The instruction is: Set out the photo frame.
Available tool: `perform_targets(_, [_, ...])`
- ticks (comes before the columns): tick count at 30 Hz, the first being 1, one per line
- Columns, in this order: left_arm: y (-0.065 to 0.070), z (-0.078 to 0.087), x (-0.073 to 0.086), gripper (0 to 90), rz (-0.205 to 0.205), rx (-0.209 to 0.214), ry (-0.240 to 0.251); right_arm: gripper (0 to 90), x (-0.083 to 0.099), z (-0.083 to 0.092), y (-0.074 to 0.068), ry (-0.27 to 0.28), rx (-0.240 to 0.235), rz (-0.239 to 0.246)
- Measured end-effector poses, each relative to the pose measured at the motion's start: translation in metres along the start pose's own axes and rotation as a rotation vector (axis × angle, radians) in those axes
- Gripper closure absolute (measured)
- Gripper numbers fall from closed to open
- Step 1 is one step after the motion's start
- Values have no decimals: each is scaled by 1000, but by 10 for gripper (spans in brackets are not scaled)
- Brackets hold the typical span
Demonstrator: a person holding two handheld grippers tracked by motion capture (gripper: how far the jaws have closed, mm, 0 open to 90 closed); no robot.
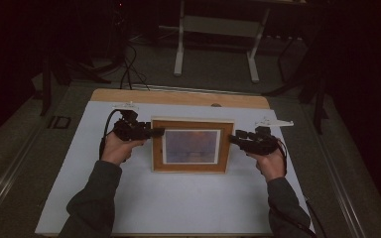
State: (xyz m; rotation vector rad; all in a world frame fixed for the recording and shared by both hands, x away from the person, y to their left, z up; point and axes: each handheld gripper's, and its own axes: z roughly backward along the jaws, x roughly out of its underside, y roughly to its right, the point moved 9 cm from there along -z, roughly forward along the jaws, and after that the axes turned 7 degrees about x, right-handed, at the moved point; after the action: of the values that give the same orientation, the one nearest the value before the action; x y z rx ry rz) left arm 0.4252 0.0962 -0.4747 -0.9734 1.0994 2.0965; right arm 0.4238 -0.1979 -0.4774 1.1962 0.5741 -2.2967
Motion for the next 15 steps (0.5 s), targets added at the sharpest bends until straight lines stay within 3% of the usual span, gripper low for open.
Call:
perform_targets(9, [3,15,2,507,3,-12,33,536,1,5,1,-6,-4,4])
perform_targets(15, [5,28,4,506,-11,-46,44,536,3,11,3,-7,-4,2])
